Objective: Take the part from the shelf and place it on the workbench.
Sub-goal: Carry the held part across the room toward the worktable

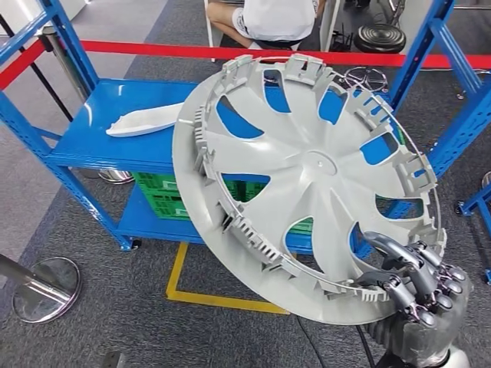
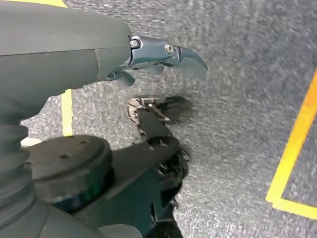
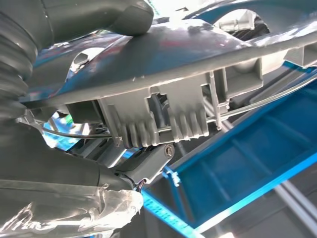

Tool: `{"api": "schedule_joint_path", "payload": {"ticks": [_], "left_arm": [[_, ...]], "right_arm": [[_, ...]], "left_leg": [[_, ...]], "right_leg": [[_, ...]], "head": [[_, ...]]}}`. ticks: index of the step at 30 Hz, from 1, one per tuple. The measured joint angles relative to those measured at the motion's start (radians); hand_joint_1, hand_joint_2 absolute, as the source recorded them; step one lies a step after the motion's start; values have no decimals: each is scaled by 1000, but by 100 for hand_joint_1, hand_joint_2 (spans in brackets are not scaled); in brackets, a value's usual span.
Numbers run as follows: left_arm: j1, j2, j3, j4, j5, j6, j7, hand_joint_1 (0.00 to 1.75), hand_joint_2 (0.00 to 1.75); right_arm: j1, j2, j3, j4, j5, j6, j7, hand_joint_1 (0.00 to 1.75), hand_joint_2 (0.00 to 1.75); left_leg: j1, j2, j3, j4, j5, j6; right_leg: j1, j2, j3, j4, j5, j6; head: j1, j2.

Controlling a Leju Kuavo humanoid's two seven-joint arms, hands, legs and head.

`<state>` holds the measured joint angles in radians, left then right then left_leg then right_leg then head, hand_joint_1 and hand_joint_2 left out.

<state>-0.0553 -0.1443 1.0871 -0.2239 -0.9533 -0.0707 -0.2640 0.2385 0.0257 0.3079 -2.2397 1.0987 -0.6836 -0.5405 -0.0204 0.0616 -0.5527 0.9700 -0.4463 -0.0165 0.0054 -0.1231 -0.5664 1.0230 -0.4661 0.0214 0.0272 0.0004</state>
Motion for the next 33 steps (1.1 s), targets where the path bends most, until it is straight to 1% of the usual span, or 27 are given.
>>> {"api": "schedule_joint_path", "payload": {"ticks": [1, 3, 4, 5, 6, 7, 8, 9, 10, 11, 12, 14, 15, 16, 18, 20, 21, 22, 23, 24, 25, 27, 28, 29, 31, 32, 33], "left_arm": [[2, -1, 0, 0, 0, 0, 0, 0, 175], [4, -1, 0, 0, 0, 0, 0, 0, 175], [3, -1, 0, 0, 0, 0, 0, 0, 175], [1, 0, 0, 0, 0, 0, 0, 0, 175], [1, 0, 0, 0, 0, 0, 0, 0, 175], [1, -1, 0, 0, 0, 0, 0, 0, 175], [2, -1, 0, 0, 0, 0, 0, 0, 175], [3, -2, 0, 0, -1, -1, 0, 0, 175], [4, -2, 0, 0, -2, -1, 0, 0, 175], [3, -2, 1, 0, -4, -1, 0, 0, 175], [2, -1, 1, 0, -6, -1, 0, 0, 175], [1, 0, 1, 0, -9, -2, -1, 0, 175], [3, 1, 1, 0, -11, -3, -1, 0, 175], [5, 2, 1, 0, -12, -4, -1, 0, 175], [6, 3, 2, 0, -16, -7, -1, 0, 175], [1, 2, 2, 0, -19, -12, -1, 0, 175], [-2, 1, 2, 0, -20, -17, 2, 0, 175], [-2, 1, 2, 0, -20, -24, 7, 0, 175], [-1, 1, 3, 0, -20, -31, 13, 0, 175], [0, 1, 4, 0, -21, -35, 18, 0, 175], [1, 0, 4, 0, -22, -38, 21, 0, 175], [-1, 0, 5, 0, -18, -55, 12, 0, 175], [-3, -1, 8, 0, -11, -71, 3, 0, 175], [-4, -2, 12, 0, -4, -87, -6, 0, 175], [-3, -5, 22, 0, 7, -105, -12, 0, 175], [-1, -7, 26, 0, 5, -102, -4, 0, 175], [0, -8, 28, 0, 1, -91, 10, 0, 175]], "right_arm": [[-1, -1, 0, 0, 0, 0, 0, 175, 175], [-2, -4, 1, 0, 0, 0, 0, 175, 175], [-3, -6, 1, 1, 0, 0, 0, 175, 175], [-2, -8, 1, 1, 0, -1, 0, 175, 175], [-2, -9, 1, 2, 0, -1, 0, 175, 175], [-2, -10, 1, 2, -1, -1, 1, 175, 175], [-2, -12, 2, 2, -1, -1, 5, 175, 175], [-3, -16, 5, 2, -1, -1, 13, 175, 175], [-4, -22, 9, 2, -2, -1, 24, 175, 175], [-8, -30, 16, 4, -3, -1, 37, 175, 175], [-11, -38, 25, 6, -5, -1, 50, 175, 175], [-19, -54, 44, 14, -11, 0, 74, 175, 175], [-24, -61, 53, 18, -16, 0, 85, 175, 175], [-30, -69, 62, 24, -22, 2, 97, 175, 175], [-43, -82, 78, 33, -43, 6, 116, 175, 175], [-51, -92, 86, 39, -74, 16, 125, 175, 175], [-55, -97, 89, 43, -92, 26, 124, 175, 175], [-60, -101, 91, 47, -108, 39, 119, 175, 175], [-65, -104, 94, 50, -119, 50, 112, 175, 175], [-69, -105, 97, 53, -126, 58, 106, 175, 175], [-73, -107, 99, 55, -130, 63, 100, 175, 175], [-80, -108, 102, 58, -135, 67, 92, 175, 175], [-82, -109, 103, 60, -139, 67, 88, 175, 175], [-85, -110, 103, 60, -142, 68, 84, 175, 175], [-91, -112, 103, 61, -146, 72, 77, 175, 175], [-94, -112, 103, 62, -147, 74, 74, 175, 175], [-96, -113, 104, 62, -149, 76, 71, 175, 175]], "left_leg": [[2, -12, 0, -3, 4, 5], [10, -36, 1, -10, 12, 15], [12, -48, 0, -10, 15, 19], [13, -62, -2, -10, 16, 21], [14, -76, -3, -10, 17, 22], [14, -90, -3, -9, 18, 21], [15, -105, -3, -8, 19, 20], [16, -121, -3, -7, 19, 18], [18, -137, -3, -4, 19, 15], [18, -151, -5, 0, 18, 10], [18, -164, -10, 4, 19, 4], [19, -183, -23, 9, 23, -8], [21, -193, -29, 9, 26, -12], [22, -191, -33, 10, 27, -17], [20, -149, -54, 48, 1, -28], [18, -94, -112, 165, -62, -36], [19, -82, -148, 237, -93, -38], [20, -78, -173, 289, -108, -39], [20, -76, -182, 306, -104, -39], [20, -74, -173, 290, -85, -37], [19, -65, -145, 235, -51, -33], [11, -10, -73, 99, 4, -21], [7, 14, -48, 48, 19, -15], [3, 28, -39, 24, 22, -11], [4, 4, -40, 15, 23, -2], [6, -8, -39, 12, 26, 3], [9, -22, -37, 9, 29, 9]], "right_leg": [[-1, 3, 0, 2, -4, 5], [-5, 52, -20, 56, -42, 15], [-7, 85, -46, 115, -75, 19], [-8, 107, -78, 188, -110, 21], [-8, 116, -107, 252, -134, 22], [-8, 120, -124, 288, -141, 23], [-9, 121, -123, 283, -126, 23], [-11, 126, -101, 235, -93, 24], [-15, 139, -67, 163, -54, 25], [-20, 166, -33, 92, -27, 27], [-25, 188, -7, 41, -11, 27], [-27, 210, 5, 10, -11, 21], [-27, 199, 3, 11, -9, 14], [-26, 188, 1, 12, -8, 8], [-28, 163, 0, 11, -5, -4], [-26, 133, -2, 11, -6, -12], [-25, 117, -3, 11, -7, -14], [-24, 101, -3, 11, -7, -14], [-23, 87, -4, 11, -8, -15], [-23, 74, -3, 11, -8, -14], [-22, 62, -1, 11, -9, -13], [-16, 40, 1, 13, -14, -7], [-11, 28, 3, 13, -16, -3], [-8, 16, 4, 13, -18, 1], [-6, -3, 10, 7, -20, 11], [-8, 9, 11, 11, -26, 17], [-11, 34, 5, 29, -40, 21]], "head": [[0, 0], [3, 0], [6, 0], [7, 0], [8, 0], [8, 0], [8, 0], [8, 0], [8, 0], [8, 0], [8, 0], [7, 0], [7, 0], [7, 0], [0, 0], [-9, 0], [-10, 0], [-10, 0], [-11, 0], [-12, 0], [-12, 0], [-15, 0], [-15, 0], [-16, 0], [-15, 0], [-14, 0], [-12, 0]]}}
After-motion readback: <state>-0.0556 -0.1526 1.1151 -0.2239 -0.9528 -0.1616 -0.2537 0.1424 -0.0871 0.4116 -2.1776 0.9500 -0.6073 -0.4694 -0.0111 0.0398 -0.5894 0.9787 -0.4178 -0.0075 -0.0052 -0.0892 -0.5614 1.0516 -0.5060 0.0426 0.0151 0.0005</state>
